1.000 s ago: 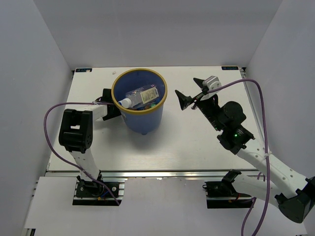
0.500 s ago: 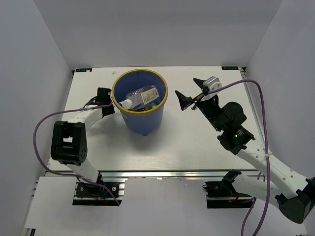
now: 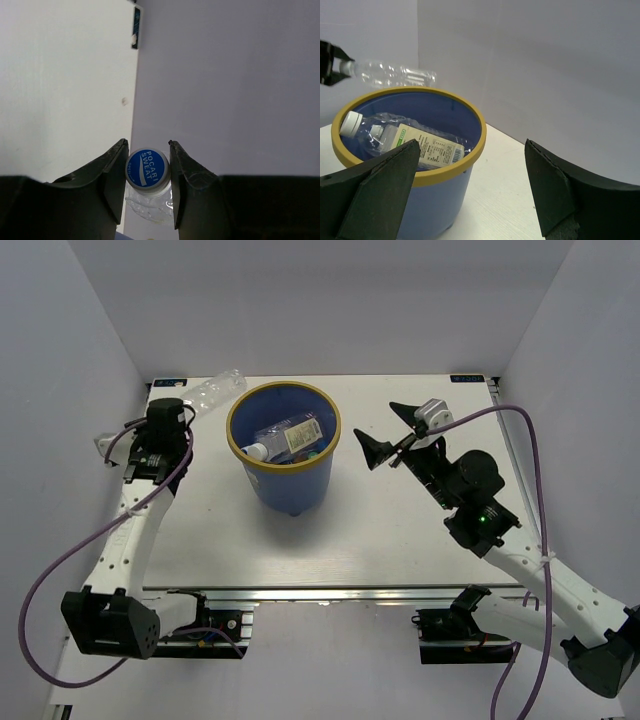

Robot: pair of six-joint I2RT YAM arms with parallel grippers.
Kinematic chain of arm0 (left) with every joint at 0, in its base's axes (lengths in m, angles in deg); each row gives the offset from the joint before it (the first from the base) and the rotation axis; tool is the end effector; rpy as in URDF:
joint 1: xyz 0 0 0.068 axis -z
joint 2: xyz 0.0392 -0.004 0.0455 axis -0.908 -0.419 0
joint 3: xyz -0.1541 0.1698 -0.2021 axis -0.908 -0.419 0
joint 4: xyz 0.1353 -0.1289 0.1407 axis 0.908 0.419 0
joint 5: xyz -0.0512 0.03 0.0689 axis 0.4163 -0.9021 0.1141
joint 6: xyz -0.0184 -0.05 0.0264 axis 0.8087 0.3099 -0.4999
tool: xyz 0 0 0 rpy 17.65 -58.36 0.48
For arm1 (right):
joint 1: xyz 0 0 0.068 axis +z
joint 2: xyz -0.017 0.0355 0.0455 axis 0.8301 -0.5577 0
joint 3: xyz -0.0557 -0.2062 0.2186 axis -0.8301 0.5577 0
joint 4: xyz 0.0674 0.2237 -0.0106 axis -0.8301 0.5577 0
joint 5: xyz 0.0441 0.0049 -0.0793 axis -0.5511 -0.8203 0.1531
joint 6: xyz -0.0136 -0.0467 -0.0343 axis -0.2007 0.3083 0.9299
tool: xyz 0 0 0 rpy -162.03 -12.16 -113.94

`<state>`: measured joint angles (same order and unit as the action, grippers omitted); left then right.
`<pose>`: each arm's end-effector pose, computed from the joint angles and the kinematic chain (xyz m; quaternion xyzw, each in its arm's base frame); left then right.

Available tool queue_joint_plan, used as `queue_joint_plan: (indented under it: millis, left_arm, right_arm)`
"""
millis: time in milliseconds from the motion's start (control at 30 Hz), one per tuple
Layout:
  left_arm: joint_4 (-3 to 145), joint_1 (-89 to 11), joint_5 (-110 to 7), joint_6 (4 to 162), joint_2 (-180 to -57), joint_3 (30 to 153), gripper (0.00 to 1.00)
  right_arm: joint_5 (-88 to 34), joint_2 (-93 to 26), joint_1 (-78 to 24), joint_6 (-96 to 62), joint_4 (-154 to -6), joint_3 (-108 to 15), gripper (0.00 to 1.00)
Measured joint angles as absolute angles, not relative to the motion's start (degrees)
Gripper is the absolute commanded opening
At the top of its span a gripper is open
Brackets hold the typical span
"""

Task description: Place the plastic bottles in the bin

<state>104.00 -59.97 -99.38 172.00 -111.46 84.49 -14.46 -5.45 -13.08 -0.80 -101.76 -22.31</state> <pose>0.2211 0.0076 0.3769 -0.7199 0.4466 -0.1675 0.5042 0.1245 0.1108 0.4446 -0.2202 0.5317 0.2098 0.7904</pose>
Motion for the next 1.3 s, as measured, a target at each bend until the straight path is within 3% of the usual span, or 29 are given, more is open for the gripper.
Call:
queue_joint_plan:
  millis: [233, 567, 1033, 1100, 1300]
  left_arm:
    - [103.8, -60.0, -101.8, 161.8, -107.8, 87.9, 0.00]
    - [94.1, -60.1, -89.1, 143.5, -108.2, 96.8, 0.00]
    - [77.4, -54.8, -64.6, 134.3, -111.2, 80.7, 0.00]
    - [75.4, -53.9, -64.5, 133.7, -110.8, 79.7, 0.04]
    - [73.7, -52.7, -65.0, 131.4, -109.4, 78.6, 0.37]
  right_arm:
    - [-16.2, -3.6, -13.2, -1.0, -101.7, -21.8, 0.89]
    - [-18.3, -2.0, -13.3, -1.2, -101.7, -21.8, 0.89]
    - [-18.9, -2.2, -13.3, -2.5, -101.5, -21.8, 0.89]
    - [-18.9, -2.2, -13.3, -2.5, -101.5, -21.8, 0.89]
    - [-18.9, -2.2, -13.3, -2.9, -101.5, -21.8, 0.89]
